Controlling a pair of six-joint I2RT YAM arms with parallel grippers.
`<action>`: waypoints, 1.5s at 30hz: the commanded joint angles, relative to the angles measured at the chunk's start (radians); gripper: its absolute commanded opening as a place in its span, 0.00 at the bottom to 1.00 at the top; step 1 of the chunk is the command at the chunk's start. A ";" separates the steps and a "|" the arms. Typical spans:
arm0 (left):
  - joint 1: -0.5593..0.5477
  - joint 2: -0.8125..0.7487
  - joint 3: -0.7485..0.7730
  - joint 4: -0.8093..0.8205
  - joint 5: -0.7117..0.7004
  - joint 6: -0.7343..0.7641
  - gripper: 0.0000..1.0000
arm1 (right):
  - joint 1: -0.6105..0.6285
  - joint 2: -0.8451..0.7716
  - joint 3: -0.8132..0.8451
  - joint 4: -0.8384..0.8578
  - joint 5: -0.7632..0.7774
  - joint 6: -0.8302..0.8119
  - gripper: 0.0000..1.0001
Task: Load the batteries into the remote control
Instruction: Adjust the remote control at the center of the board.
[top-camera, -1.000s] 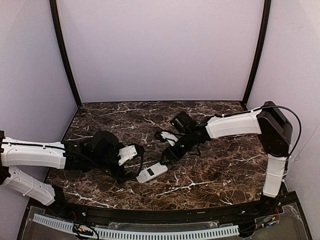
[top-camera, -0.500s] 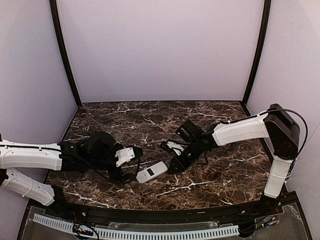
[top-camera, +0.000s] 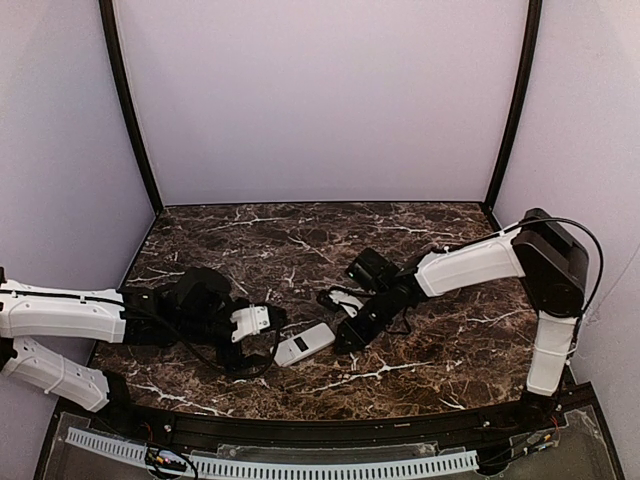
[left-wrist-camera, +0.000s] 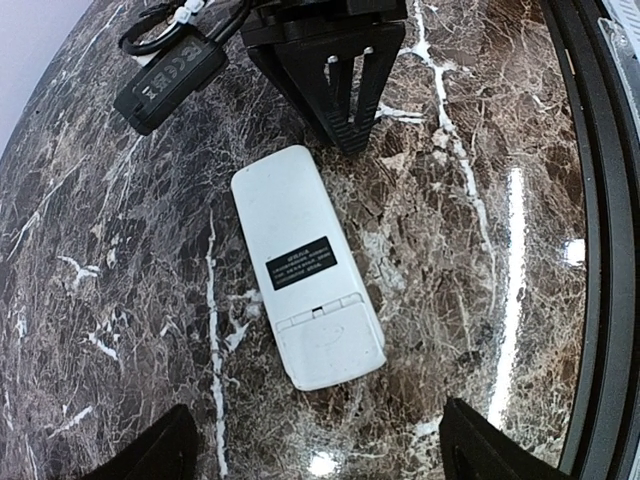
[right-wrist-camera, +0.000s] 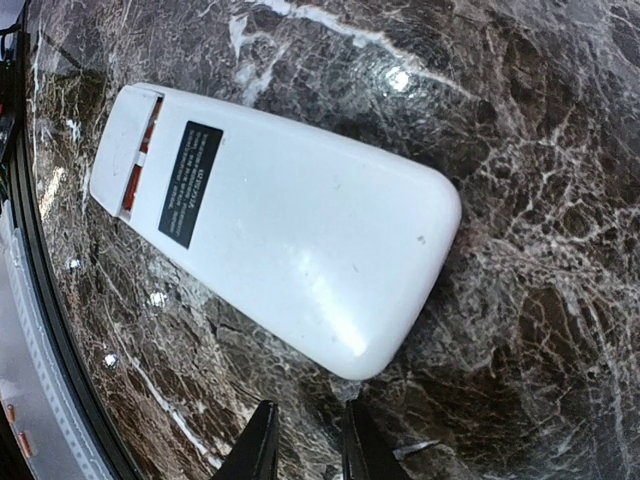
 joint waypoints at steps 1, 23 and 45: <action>0.005 -0.009 -0.019 -0.015 0.050 0.015 0.84 | 0.003 0.034 0.034 0.010 0.022 -0.009 0.22; -0.050 0.067 0.006 -0.077 0.091 0.153 0.70 | -0.032 0.101 0.139 -0.006 0.015 -0.067 0.28; -0.121 0.209 0.067 0.026 -0.002 0.232 0.56 | -0.064 0.155 0.240 0.001 -0.041 -0.111 0.37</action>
